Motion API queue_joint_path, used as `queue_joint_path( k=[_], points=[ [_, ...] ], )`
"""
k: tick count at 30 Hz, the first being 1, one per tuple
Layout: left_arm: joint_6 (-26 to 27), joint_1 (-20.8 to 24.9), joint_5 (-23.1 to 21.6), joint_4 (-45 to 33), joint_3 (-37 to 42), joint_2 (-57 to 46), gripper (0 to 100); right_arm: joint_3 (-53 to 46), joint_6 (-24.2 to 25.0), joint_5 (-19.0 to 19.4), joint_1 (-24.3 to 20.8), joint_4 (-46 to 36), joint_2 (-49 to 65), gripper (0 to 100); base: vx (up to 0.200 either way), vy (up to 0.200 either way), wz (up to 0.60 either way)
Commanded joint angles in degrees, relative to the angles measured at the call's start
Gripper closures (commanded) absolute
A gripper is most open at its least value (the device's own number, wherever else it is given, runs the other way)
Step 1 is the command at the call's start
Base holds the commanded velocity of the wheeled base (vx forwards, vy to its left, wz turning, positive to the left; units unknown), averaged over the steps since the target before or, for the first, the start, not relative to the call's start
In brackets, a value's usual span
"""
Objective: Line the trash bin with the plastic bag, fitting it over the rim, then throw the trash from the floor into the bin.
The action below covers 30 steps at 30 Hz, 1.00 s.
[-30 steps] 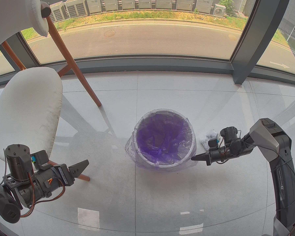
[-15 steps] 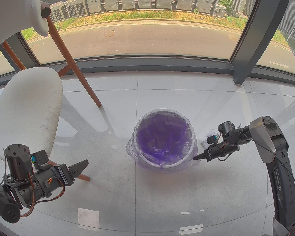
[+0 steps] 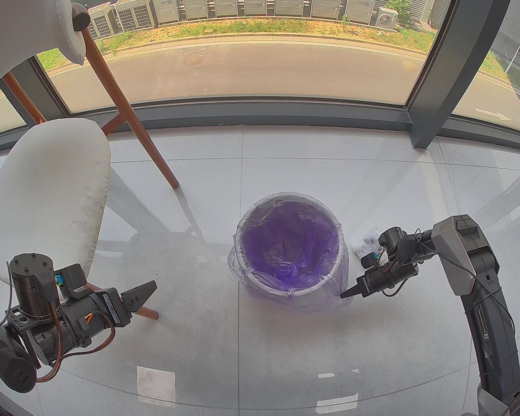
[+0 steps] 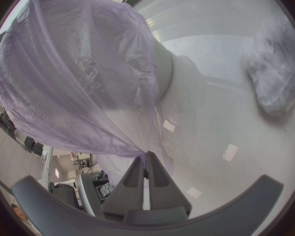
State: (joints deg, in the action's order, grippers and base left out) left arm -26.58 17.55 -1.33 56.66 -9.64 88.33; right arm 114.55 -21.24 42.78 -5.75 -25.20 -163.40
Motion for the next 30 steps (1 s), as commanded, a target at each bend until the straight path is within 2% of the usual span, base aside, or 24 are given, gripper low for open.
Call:
queue_joint_path(
  k=[1,2,3,11,20,21,22,23,26,30],
  points=[
    [0.0,0.0,0.0,0.0,0.2,0.0,0,0.0,-0.2,0.0,0.0,-0.2,-2.4,100,0.0,0.0,0.0],
    [-0.1,0.0,0.0,0.0,0.2,0.0,0,0.0,-0.4,0.0,0.0,-0.2,-2.4,100,0.0,0.0,0.0],
    [-0.1,0.0,0.0,0.0,0.2,0.0,0,0.0,-0.5,0.0,0.0,0.1,-2.4,0,0.0,0.0,0.0],
    [-0.1,-0.1,0.0,0.0,0.2,-0.2,0,0.0,-2.8,0.0,0.0,2.3,1.5,0,0.0,0.0,0.0],
    [0.0,0.6,0.0,0.0,0.2,-0.4,0,0.0,-6.1,0.0,1.7,3.3,12.1,0,0.0,0.0,0.0],
    [0.0,1.2,-0.1,0.0,0.4,-0.4,0,-0.9,-9.4,0.0,2.5,3.2,14.7,0,0.0,0.0,0.0],
    [0.0,1.3,-0.1,0.0,0.4,-0.5,0,-2.0,-10.5,0.0,2.9,3.2,15.2,0,0.0,0.0,0.0],
    [0.0,1.7,-0.3,0.0,0.1,-0.5,0,-6.1,-14.7,0.0,4.3,3.2,17.6,0,0.0,0.0,0.0],
    [0.0,1.9,-0.3,0.7,-1.0,-1.1,0,-14.7,-21.7,0.0,6.9,3.0,22.5,0,0.0,0.0,0.0],
    [-0.1,1.5,-0.3,3.0,-1.0,-2.4,0,-25.5,-21.7,0.1,8.8,3.2,31.0,0,0.0,0.0,0.0]
  ],
)
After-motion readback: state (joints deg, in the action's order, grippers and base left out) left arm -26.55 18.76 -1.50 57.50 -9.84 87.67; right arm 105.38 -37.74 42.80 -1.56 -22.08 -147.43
